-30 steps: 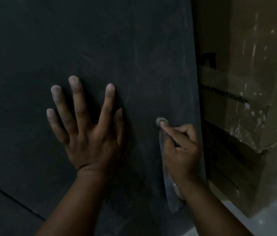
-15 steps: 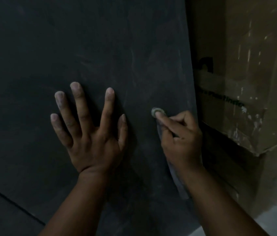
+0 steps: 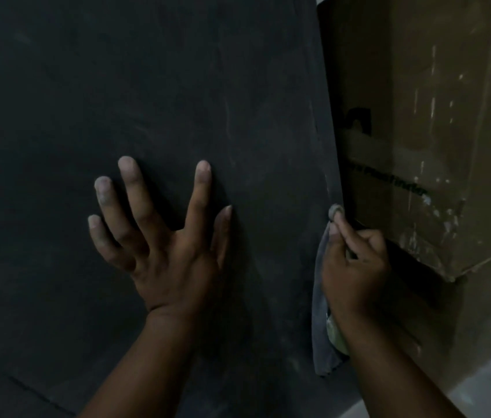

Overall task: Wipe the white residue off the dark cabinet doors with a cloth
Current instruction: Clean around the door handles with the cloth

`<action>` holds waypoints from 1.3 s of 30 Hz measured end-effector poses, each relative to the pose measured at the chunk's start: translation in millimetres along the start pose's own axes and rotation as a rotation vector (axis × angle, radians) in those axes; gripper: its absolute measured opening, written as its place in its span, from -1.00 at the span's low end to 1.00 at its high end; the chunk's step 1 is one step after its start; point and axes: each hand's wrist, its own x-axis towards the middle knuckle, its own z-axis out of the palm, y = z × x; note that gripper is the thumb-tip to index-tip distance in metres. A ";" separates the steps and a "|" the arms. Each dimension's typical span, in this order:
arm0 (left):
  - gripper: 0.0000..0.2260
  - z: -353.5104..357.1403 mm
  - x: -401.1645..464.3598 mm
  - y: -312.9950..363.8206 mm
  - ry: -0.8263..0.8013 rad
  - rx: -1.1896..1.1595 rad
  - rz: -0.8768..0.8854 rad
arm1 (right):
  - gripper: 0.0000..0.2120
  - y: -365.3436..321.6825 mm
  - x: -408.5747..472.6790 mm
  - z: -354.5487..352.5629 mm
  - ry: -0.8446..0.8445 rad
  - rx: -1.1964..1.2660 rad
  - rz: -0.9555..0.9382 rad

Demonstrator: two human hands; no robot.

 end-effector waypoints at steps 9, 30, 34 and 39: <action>-0.42 8.2 5.0 22.7 0.035 -0.012 0.038 | -0.74 -52.6 71.1 32.1 -0.041 0.128 -0.094; -0.44 11.5 -2.2 26.0 0.009 -0.002 0.018 | -0.75 -44.0 63.0 31.7 -0.102 0.115 -0.270; -0.44 10.5 -4.7 27.4 0.002 -0.008 0.006 | -0.64 -11.5 15.5 16.8 -0.195 0.064 -0.433; -0.46 8.5 -5.5 29.2 -0.011 -0.005 0.002 | -0.81 22.6 2.2 -1.2 -0.043 0.008 -0.216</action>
